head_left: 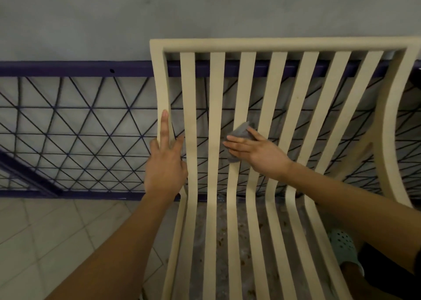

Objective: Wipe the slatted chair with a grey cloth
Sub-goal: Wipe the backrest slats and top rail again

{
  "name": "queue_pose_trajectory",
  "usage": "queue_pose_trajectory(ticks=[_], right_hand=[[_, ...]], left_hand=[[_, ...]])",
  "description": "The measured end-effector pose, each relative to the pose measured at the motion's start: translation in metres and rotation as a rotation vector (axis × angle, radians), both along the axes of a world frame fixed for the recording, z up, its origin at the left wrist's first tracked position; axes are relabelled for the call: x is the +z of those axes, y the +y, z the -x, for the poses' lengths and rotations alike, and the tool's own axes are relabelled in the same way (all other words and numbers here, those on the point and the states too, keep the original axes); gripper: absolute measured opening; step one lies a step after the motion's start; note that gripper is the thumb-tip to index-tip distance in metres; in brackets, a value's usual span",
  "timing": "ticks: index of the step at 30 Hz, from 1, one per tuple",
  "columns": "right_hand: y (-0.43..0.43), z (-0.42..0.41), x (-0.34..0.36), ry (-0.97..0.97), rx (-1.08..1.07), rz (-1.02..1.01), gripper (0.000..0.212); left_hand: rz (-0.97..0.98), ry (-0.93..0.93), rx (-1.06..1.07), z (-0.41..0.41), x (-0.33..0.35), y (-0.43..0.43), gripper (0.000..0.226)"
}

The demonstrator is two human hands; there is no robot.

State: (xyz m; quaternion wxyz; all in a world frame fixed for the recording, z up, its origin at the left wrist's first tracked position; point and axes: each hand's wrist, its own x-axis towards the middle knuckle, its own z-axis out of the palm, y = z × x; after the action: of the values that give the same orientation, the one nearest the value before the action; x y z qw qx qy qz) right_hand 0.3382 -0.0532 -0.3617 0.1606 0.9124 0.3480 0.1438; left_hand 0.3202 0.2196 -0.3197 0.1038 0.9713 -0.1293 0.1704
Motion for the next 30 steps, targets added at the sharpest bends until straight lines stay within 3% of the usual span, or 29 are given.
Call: queue_pose_trajectory(ticks=[4,6,9,13,17,24,30], right_hand=[[-0.006,-0.018,0.078,-0.116,0.028,-0.057,0.019],[-0.007,-0.029,0.116,-0.176,0.005,-0.097,0.014],[-0.008,-0.037,0.133,-0.104,-0.016,-0.042,0.015],[-0.001,-0.026,0.112,-0.003,-0.183,-0.127,0.024],[0.014,-0.02,0.076,0.024,-0.208,-0.214,0.019],[0.035,-0.017,0.016,0.175,-0.173,-0.185,0.018],[0.039,0.009,-0.034,0.375,-0.202,-0.084,0.033]], left_hand=[[0.01,-0.006,-0.002,-0.002,0.0,0.001,0.058],[0.005,0.0,0.002,-0.001,-0.002,0.0,0.056],[0.003,0.001,-0.009,-0.001,-0.003,-0.002,0.054],[0.014,0.007,-0.012,-0.003,-0.001,-0.003,0.053],[0.005,0.007,-0.008,-0.004,-0.002,-0.003,0.052],[-0.01,0.006,-0.004,-0.005,0.0,-0.004,0.052],[0.004,0.005,-0.007,-0.003,-0.002,-0.003,0.049]])
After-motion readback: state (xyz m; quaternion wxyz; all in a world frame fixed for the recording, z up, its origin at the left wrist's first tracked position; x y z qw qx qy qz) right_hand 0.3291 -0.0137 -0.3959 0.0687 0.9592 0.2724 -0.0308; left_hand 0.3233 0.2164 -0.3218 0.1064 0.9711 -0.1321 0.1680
